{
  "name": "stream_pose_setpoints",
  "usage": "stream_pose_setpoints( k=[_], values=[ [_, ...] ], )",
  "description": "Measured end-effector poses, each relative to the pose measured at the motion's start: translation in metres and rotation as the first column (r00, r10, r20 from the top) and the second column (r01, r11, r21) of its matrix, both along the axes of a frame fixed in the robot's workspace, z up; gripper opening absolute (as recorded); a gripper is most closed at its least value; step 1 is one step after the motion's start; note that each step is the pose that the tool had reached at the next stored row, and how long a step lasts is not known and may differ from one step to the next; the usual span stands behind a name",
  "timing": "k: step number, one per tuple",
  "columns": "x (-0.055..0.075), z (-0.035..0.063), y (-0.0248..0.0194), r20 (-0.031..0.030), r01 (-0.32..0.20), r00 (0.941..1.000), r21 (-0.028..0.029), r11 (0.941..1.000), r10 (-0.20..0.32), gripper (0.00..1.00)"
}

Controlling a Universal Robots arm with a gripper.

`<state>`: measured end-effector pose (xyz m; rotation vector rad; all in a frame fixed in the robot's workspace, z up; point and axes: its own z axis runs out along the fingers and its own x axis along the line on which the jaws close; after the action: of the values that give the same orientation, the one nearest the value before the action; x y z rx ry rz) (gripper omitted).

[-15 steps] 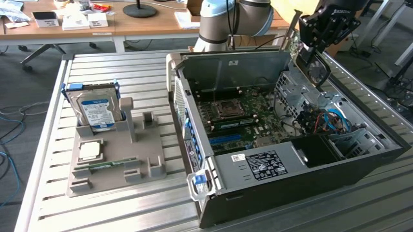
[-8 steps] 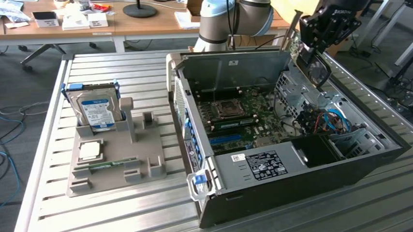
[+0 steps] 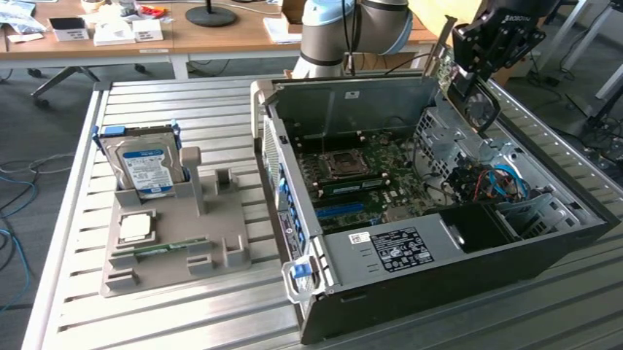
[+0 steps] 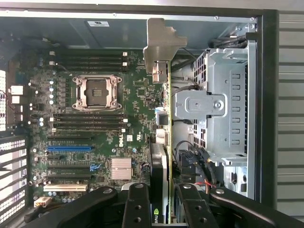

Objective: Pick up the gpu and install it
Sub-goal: 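Pick up the gpu and move the gpu toward the slot, then insert the gpu into the slot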

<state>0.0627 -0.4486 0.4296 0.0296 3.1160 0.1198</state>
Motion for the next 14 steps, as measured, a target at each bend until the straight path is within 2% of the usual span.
stream_pose_setpoints(
  k=[14],
  values=[
    [-0.0015,0.0000,0.0000,0.0002,0.000,1.0000,0.0000,1.0000,0.000,0.27]
  ],
)
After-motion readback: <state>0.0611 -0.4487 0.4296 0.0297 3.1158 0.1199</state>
